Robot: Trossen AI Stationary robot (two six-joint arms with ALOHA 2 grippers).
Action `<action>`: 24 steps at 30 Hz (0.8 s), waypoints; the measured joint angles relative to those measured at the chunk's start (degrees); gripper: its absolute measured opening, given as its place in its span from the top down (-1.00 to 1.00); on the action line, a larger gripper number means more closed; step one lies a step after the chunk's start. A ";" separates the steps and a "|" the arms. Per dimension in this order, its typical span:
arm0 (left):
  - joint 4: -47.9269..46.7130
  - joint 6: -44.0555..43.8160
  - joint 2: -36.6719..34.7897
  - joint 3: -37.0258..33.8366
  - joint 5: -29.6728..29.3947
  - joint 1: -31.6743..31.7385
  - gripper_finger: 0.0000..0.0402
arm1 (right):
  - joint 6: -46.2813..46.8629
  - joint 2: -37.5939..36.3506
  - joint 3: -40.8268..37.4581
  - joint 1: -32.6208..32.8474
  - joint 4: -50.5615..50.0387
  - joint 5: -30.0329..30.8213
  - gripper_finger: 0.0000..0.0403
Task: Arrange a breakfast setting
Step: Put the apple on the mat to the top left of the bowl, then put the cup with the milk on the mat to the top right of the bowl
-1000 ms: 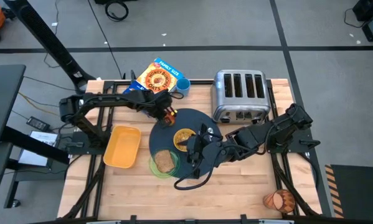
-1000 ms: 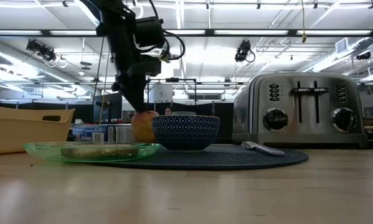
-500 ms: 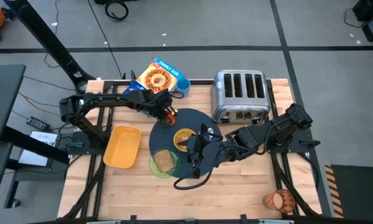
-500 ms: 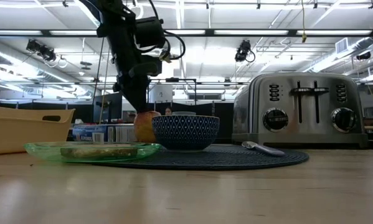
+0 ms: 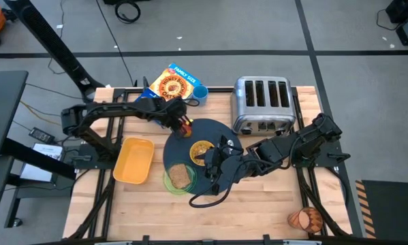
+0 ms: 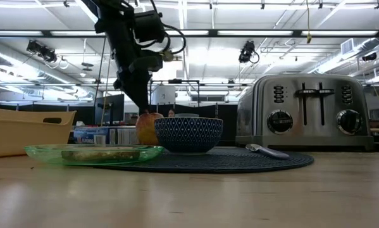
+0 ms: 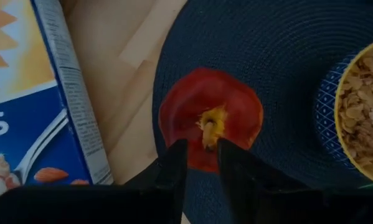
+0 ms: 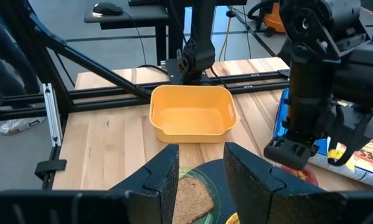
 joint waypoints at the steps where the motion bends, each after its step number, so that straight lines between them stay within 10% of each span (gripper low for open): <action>1: -0.24 0.01 -0.29 0.00 0.00 0.01 0.53 | 0.00 0.00 0.00 0.00 0.00 0.00 0.33; 24: 0.07 -7.27 -17.42 0.04 -0.38 -15.60 0.53 | 20.82 0.04 -0.04 0.13 -14.22 -10.72 0.33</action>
